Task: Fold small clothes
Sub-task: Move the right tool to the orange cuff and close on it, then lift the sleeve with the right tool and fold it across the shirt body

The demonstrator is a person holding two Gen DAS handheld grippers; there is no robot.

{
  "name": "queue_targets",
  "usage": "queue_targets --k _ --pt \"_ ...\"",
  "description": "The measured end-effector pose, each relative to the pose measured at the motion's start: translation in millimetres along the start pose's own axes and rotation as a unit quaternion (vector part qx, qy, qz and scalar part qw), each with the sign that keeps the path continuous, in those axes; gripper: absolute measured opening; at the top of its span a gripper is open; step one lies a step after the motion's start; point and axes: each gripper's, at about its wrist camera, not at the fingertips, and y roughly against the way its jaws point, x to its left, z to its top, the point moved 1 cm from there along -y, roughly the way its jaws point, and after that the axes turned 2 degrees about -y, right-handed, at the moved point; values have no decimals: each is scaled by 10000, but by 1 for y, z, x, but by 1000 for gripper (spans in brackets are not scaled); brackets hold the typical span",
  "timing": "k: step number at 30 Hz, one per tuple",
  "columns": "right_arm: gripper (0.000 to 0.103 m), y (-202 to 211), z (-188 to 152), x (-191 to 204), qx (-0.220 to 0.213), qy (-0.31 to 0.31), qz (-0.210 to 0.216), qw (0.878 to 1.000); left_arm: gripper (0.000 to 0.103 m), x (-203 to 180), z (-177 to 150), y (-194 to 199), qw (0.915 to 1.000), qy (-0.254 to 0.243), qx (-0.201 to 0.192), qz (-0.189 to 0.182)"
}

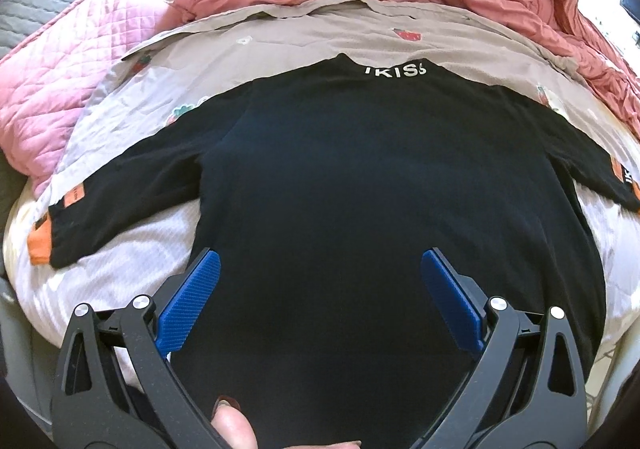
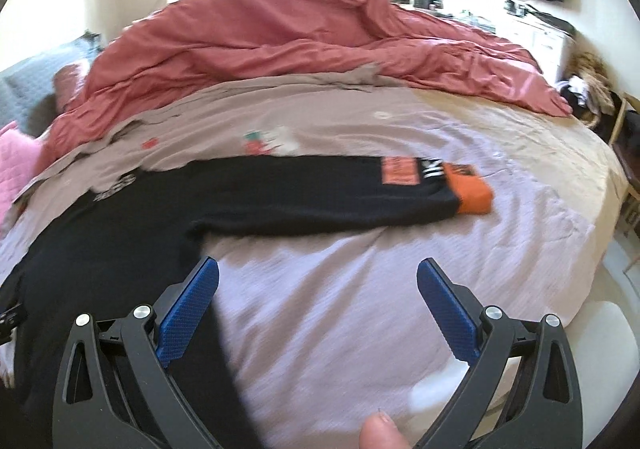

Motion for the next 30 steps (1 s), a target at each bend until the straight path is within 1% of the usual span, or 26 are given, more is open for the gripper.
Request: queue_targets --k 1,5,7,10,13,16,20,24,25,26,27,28,30 --pt "99 -7 6 -9 6 -43 -145 9999 94 -2 3 -3 10000 -14 20 -12" --pt "99 -30 22 -39 96 -239 -465 9986 94 -7 16 -14 10000 -36 63 -13" --pt "99 -45 32 -58 165 -381 -747 9963 94 -9 22 -18 9999 -31 83 -49" --pt "99 -61 45 -83 215 -570 -926 9938 94 -14 33 -26 10000 -7 70 -38" --pt "99 -81 60 -114 374 -833 -1100 9897 94 -19 42 -34 9999 -40 89 -53" --pt "99 -99 70 -131 394 -653 -1314 9884 94 -24 51 -42 9999 -40 78 -60" --pt "98 -124 73 -144 649 -592 -1345 9870 94 -33 65 -54 9999 -59 88 -61" --pt "98 -139 74 -147 730 -437 -1385 9867 94 -41 76 -65 9999 -114 67 -3" --pt "94 -143 75 -147 737 -427 -1330 9874 94 -43 79 -69 9999 -127 71 3" --pt "73 -147 75 -148 793 -450 -1209 9885 94 -45 83 -74 9999 -124 77 8" --pt "61 -150 76 -148 872 -473 -1152 9884 94 -48 85 -78 9999 -112 98 10" --pt "52 -154 76 -149 985 -517 -1097 9877 94 -51 87 -83 9999 -100 123 -23" --pt "46 -157 75 -151 1066 -632 -997 9873 94 -54 91 -90 9998 -56 172 -60"
